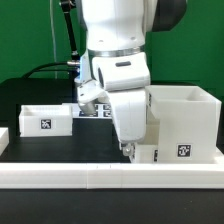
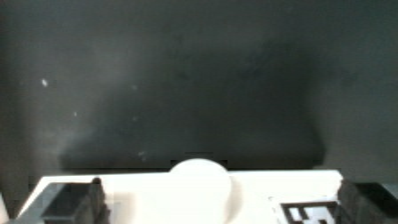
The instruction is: Assemble drawer
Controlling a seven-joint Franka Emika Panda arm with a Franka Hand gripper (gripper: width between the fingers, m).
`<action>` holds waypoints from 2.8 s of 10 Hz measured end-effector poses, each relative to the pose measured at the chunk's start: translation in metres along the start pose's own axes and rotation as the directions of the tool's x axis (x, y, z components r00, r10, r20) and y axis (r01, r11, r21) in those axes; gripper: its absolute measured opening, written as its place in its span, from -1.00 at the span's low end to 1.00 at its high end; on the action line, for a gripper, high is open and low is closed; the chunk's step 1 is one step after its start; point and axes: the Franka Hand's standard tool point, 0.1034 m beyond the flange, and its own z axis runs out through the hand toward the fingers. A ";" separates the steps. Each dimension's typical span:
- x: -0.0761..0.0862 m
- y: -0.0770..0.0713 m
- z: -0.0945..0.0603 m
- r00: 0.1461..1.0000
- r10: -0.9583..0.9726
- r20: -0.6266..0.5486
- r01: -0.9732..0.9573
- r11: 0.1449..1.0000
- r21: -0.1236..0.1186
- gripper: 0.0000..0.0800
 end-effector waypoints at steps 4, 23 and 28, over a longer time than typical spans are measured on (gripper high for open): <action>0.007 -0.007 0.007 1.000 0.006 0.004 -0.006 1.000 0.002 0.62; -0.088 -0.095 -0.046 0.976 0.214 0.042 -0.208 0.971 -0.115 0.62; -0.088 -0.095 -0.044 0.897 0.442 0.011 -0.438 0.891 -0.118 0.62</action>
Offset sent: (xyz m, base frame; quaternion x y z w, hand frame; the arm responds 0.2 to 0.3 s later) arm -0.0063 -0.0141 -0.0019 0.0239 -0.0131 -0.0178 0.9995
